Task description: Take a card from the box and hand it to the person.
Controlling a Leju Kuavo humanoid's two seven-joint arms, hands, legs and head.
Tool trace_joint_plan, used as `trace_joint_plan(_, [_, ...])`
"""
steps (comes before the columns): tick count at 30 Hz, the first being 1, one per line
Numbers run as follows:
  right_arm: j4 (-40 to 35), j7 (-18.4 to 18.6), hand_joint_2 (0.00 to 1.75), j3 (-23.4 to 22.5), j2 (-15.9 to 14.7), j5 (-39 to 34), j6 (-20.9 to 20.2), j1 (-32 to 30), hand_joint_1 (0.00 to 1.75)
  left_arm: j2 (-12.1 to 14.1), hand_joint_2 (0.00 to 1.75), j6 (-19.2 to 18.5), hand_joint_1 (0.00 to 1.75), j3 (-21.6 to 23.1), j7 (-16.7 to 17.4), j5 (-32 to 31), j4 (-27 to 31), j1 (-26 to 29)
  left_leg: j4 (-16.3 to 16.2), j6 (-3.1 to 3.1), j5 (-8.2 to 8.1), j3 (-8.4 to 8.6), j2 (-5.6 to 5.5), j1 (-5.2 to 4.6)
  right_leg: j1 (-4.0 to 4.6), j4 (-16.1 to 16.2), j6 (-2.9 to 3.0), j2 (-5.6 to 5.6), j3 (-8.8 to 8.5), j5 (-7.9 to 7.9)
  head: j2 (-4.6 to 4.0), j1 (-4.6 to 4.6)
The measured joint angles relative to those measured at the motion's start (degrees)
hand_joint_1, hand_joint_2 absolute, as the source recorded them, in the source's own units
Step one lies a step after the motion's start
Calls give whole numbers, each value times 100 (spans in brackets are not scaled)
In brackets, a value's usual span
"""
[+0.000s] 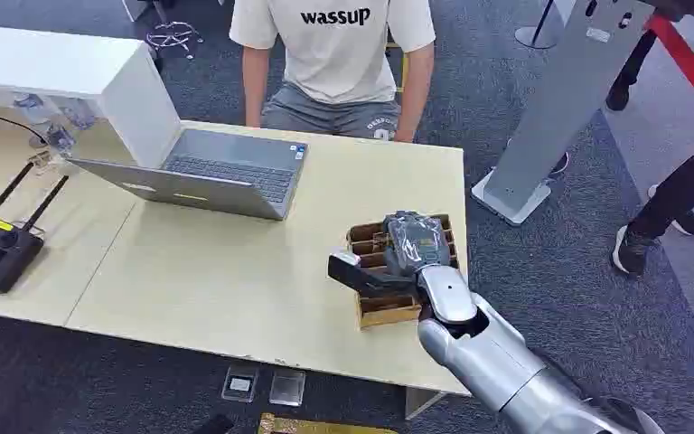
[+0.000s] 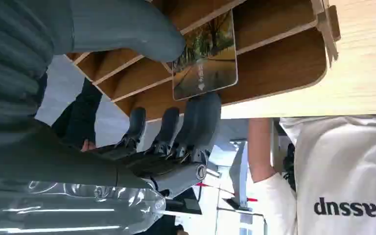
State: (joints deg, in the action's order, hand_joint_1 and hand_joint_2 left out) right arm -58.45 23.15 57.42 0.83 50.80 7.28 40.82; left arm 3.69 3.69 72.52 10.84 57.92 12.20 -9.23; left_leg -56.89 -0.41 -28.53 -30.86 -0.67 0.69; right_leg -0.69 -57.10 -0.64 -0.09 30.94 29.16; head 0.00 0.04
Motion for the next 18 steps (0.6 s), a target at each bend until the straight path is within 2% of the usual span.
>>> trace_joint_plan(2, [0, 0, 175, 0, 0, -2, 0, 0, 87, 0, 0, -2, 0, 0, 0, 0, 0, 0, 0, 0, 0, 0, 0, 0, 0, 0, 0, 0, 0, 0, 0, 0])
trace_joint_plan(5, [0, 0, 175, 9, 0, -22, 4, 1, 94, 0, 0, -2, 0, 0, 0, 0, 0, 0, 0, 0, 0, 1, 0, 0, 0, 0, 0, 0, 0, 0, 0, 0])
trace_joint_plan(6, [0, -2, 175, 15, 0, -26, 7, 2, 89, 0, 0, -2, 0, 0, 0, 0, 0, 0, 0, 0, 0, 0, 0, 0, 0, 0, 0, 0, 0, 0, 0, 0])
trace_joint_plan(14, [0, -7, 175, 28, 0, -59, 11, 5, 87, 0, 0, -7, 0, 0, 0, 0, 0, 0, 0, 0, 0, 1, 0, 0, 0, 0, 0, 0, -1, 0, 0, 0])
trace_joint_plan(15, [0, -7, 175, 28, 0, -61, 11, 6, 96, 0, 0, -9, 0, 0, 0, 0, 0, 0, 0, 0, 0, 1, 0, 0, 0, 0, 0, 0, -1, 0, 0, 0])
trace_joint_plan(18, [0, -7, 175, 31, 0, -61, 11, 6, 105, 0, 0, -9, 0, 0, 0, 0, 0, 0, 0, 0, 0, 1, 0, 0, 0, 0, 0, 0, -1, 0, 0, 0])
